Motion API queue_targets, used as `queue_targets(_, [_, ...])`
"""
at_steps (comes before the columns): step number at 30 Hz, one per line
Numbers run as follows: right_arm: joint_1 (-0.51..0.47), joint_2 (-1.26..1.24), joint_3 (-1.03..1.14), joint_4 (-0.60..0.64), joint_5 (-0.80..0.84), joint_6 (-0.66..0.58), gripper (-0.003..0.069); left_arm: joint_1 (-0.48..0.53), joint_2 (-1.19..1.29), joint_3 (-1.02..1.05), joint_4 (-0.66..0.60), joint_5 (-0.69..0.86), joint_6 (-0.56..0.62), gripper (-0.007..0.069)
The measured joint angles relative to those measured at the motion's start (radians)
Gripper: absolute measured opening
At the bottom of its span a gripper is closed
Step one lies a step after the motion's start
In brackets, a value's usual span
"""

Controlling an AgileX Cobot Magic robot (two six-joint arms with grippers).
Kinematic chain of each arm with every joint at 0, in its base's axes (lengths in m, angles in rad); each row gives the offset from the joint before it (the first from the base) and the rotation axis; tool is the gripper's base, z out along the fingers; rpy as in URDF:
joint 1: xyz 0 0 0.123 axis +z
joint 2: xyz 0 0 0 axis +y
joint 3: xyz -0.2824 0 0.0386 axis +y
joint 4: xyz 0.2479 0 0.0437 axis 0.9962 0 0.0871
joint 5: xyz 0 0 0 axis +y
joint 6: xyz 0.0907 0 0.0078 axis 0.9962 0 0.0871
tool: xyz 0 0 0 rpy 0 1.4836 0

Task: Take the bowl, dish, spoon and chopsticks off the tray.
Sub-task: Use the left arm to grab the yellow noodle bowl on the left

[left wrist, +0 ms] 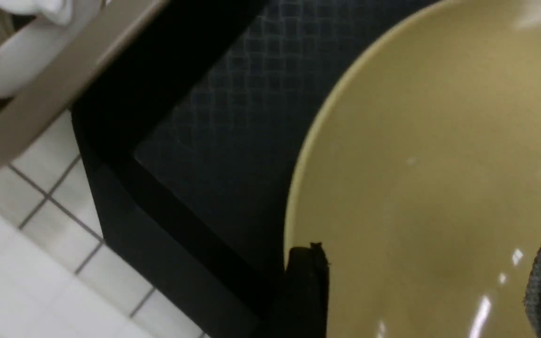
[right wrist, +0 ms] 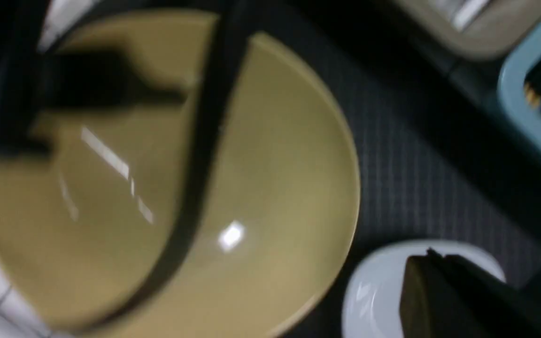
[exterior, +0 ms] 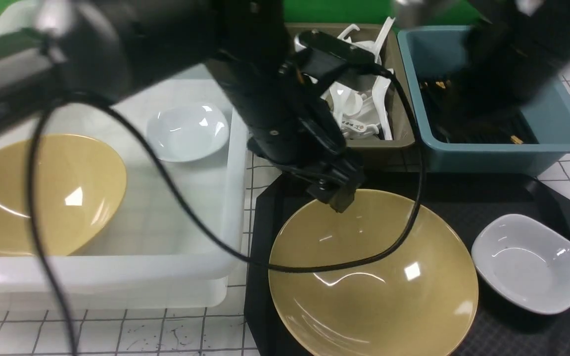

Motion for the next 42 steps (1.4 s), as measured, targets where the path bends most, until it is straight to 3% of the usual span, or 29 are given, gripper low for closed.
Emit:
queue_targets(4, [0.000, -0.164, 0.184, 0.000, -0.007, 0.008, 0.0036, 0.000, 0.086, -0.050, 0.010, -0.001, 0.004, 0.0544])
queue_targets(14, [0.000, -0.318, 0.301, 0.000, -0.026, 0.056, 0.0036, -0.001, 0.214, -0.056, 0.013, -0.006, 0.021, 0.0528])
queue_targets(19, [0.000, -0.316, 0.305, 0.000, -0.036, 0.057, 0.0036, -0.014, 0.235, -0.057, 0.015, 0.030, 0.008, 0.0340])
queue_targets(22, [0.000, -0.306, 0.305, 0.001, -0.049, 0.056, 0.0036, -0.017, 0.235, -0.058, 0.018, 0.052, -0.004, 0.0134])
queue_targets(24, [0.000, -0.303, 0.305, 0.019, -0.052, 0.042, 0.0036, -0.015, 0.230, -0.062, 0.001, 0.082, -0.008, 0.0068])
queue_targets(30, [0.000, -0.303, 0.304, 0.080, -0.049, -0.003, 0.0037, -0.017, 0.133, -0.064, -0.008, 0.121, -0.013, 0.0005])
queue_targets(36, [0.000, -0.302, 0.221, 0.167, -0.033, -0.049, 0.0039, 0.000, -0.043, -0.063, 0.046, 0.116, -0.020, 0.0006])
queue_targets(42, [0.001, -0.302, 0.077, 0.252, -0.035, -0.086, 0.0042, 0.128, -0.203, -0.061, -0.086, 0.116, -0.021, 0.0005])
